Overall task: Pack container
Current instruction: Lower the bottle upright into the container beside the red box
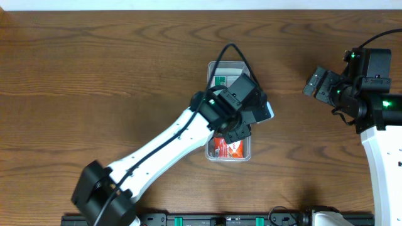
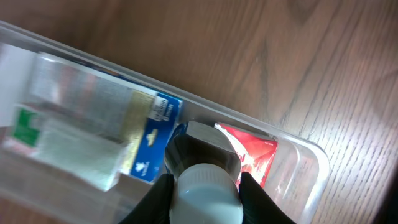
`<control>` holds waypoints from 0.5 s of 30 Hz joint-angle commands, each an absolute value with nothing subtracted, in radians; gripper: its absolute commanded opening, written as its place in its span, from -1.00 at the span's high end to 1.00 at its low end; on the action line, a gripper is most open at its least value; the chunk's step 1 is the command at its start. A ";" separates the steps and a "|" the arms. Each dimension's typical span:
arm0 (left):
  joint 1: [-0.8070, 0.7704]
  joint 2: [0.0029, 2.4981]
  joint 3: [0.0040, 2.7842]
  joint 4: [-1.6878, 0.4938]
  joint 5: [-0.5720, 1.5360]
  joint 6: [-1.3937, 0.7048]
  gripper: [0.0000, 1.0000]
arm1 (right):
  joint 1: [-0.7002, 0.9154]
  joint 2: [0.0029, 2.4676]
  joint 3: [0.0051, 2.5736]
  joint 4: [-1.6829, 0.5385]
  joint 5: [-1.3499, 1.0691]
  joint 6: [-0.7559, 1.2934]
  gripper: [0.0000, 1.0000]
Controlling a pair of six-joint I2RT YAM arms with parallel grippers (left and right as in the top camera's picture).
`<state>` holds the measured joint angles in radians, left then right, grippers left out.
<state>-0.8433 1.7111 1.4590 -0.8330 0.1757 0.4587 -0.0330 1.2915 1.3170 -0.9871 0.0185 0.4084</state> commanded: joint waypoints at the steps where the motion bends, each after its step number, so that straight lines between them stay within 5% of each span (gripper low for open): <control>1: -0.843 1.748 1.462 -0.831 0.192 0.478 0.57 | -0.043 1.290 1.320 -0.988 0.022 0.403 -0.99; 15: -0.843 1.787 1.461 -0.820 0.258 0.474 0.57 | -0.043 1.290 1.320 -0.988 0.022 0.403 -0.98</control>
<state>-0.8425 1.7737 1.4590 -0.8215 0.2497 0.4690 -0.0330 1.2915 1.3170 -0.9871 0.0185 0.4084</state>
